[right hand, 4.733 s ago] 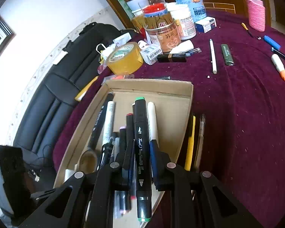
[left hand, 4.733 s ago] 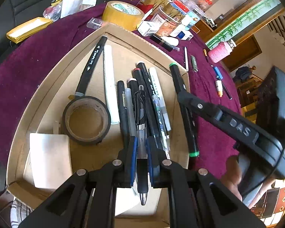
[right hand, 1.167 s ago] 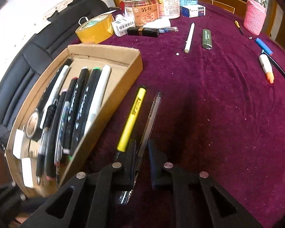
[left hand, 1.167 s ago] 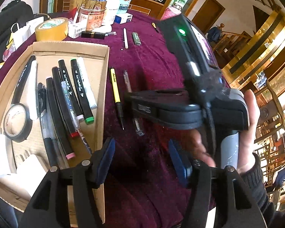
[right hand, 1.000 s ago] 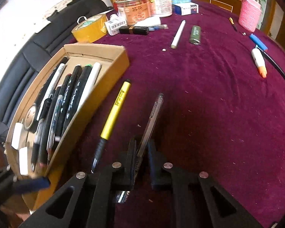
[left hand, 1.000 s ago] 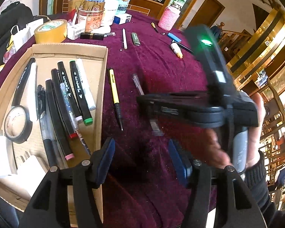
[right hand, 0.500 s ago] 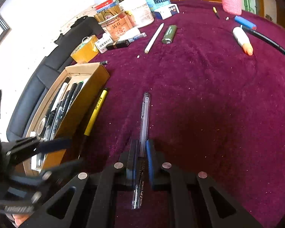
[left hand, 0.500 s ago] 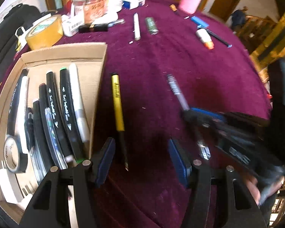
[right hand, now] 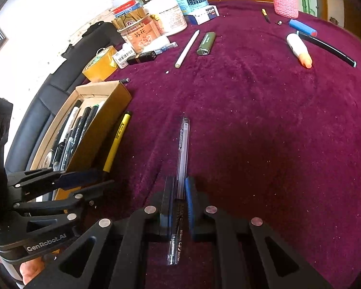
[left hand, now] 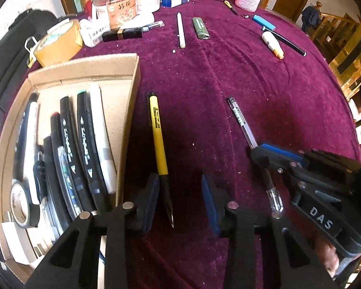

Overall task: Organize rigid objects
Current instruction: 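Grasp a yellow pen with the left tool while the right holds the clear pen, then carry the clear pen and yellow pen into the cardboard tray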

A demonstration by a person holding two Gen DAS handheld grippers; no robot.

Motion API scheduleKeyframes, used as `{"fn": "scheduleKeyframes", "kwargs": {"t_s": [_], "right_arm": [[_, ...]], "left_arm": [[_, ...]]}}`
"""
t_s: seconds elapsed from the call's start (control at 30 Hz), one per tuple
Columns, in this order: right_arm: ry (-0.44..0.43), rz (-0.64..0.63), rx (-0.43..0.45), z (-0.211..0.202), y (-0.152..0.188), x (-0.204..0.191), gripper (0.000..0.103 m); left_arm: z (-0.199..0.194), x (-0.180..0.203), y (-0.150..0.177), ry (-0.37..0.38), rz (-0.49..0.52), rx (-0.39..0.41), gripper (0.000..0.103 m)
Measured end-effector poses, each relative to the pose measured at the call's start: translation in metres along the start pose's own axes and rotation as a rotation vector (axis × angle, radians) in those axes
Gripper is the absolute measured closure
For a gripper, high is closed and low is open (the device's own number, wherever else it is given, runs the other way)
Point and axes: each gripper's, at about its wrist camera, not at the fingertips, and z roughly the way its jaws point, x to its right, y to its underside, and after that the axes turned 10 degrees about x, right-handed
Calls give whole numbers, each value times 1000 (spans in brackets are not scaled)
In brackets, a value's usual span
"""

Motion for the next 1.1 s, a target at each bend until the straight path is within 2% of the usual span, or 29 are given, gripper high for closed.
{"fn": "scheduleKeyframes", "kwargs": {"t_s": [0.07,0.13,0.37,0.5,0.6,0.67,0.77,0.83,0.87,0.93,1.03,1.1], "right_arm": [[4,-8,1,0,0,-1,94],[2,-9,1,0,1,-1,94],[-3,-1,-2,1,0,-1,93],[-3,-9,-2,1,0,-1,92],[-9,-4,-6,1,1,-1,91],[-12,-4,-9,0,2,-2,84],[-6,-29,-5,0,3,-7,80],[12,-59,-4,0,3,-12,80],[20,-71,-3,1,4,-13,84],[44,-90,-1,1,5,-14,93],[17,-69,5,-1,4,-11,94],[-7,-61,17,-3,3,-11,94]], "left_arm": [[4,1,2,-50,14,-2,93],[1,0,6,-22,-2,1,94],[-15,5,31,27,21,-20,94],[-14,6,27,9,31,-1,83],[-9,5,17,5,19,2,83],[-6,6,12,-11,21,13,83],[-2,10,9,-43,42,28,86],[-2,12,8,-63,54,47,92],[-2,12,9,-59,48,50,95],[-4,8,10,-38,12,59,95],[-11,-1,15,50,-60,68,95],[-17,-9,19,81,-104,73,95]]}}
